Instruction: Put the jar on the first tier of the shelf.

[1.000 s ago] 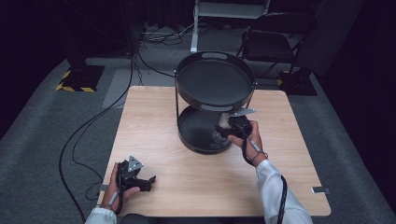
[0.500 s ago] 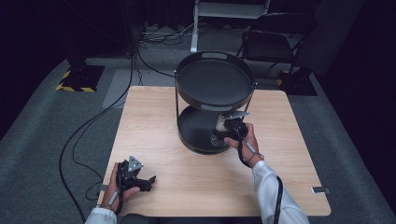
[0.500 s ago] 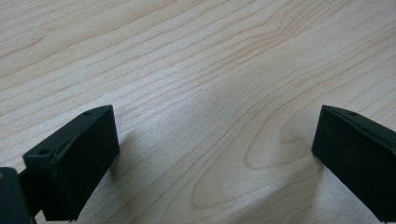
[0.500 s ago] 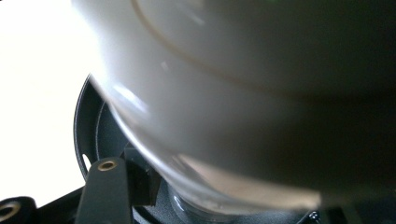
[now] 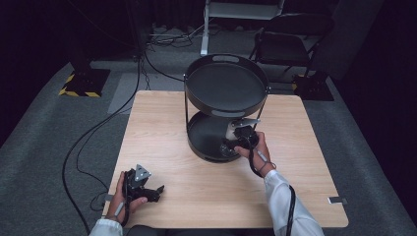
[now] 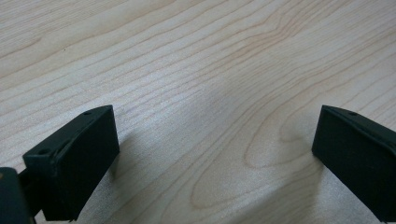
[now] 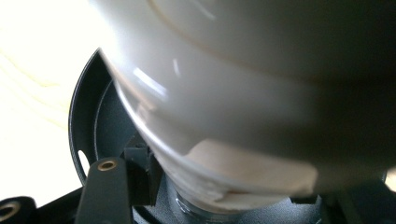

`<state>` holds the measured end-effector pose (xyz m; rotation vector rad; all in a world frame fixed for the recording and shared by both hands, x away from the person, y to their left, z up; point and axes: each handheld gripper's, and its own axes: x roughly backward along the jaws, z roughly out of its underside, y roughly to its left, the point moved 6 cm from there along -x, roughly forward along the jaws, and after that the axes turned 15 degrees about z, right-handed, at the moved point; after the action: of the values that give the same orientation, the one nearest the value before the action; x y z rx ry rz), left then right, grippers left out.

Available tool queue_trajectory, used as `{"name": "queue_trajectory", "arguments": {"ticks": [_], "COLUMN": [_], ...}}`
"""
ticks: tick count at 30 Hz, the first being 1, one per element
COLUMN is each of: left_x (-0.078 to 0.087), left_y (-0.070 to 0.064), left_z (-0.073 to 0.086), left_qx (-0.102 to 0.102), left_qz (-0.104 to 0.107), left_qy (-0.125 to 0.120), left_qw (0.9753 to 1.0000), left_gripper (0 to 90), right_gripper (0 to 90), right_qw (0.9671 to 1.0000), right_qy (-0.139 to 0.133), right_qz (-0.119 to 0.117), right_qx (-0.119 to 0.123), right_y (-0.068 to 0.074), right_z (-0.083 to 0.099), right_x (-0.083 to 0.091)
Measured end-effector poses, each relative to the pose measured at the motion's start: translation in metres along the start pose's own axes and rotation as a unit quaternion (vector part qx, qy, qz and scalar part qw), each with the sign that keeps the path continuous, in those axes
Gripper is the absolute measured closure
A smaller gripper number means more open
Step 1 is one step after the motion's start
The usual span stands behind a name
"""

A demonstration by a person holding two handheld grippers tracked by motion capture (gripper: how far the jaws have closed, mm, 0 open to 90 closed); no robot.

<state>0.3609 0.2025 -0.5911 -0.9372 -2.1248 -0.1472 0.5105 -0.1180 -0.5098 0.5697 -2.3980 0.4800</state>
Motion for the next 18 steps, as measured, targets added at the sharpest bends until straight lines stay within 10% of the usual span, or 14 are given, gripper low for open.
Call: {"name": "queue_trajectory", "arguments": {"ticks": [9,18], "left_x": [0.0,0.0], "left_y": [0.0,0.0], "left_z": [0.0,0.0], "left_qx": [0.001,0.0], "left_qz": [0.0,0.0], "left_qy": [0.0,-0.001], "left_qw": [1.0,1.0], "left_gripper": [0.3,0.3], "right_gripper": [36.1,12.7], "right_qw": [1.0,0.9996], "right_qy": [0.003,0.013], "right_qz": [-0.001,0.019], "right_qx": [0.002,0.015], "right_y": [0.0,-0.003], "right_z": [0.003,0.011], "right_x": [-0.001,-0.005]}}
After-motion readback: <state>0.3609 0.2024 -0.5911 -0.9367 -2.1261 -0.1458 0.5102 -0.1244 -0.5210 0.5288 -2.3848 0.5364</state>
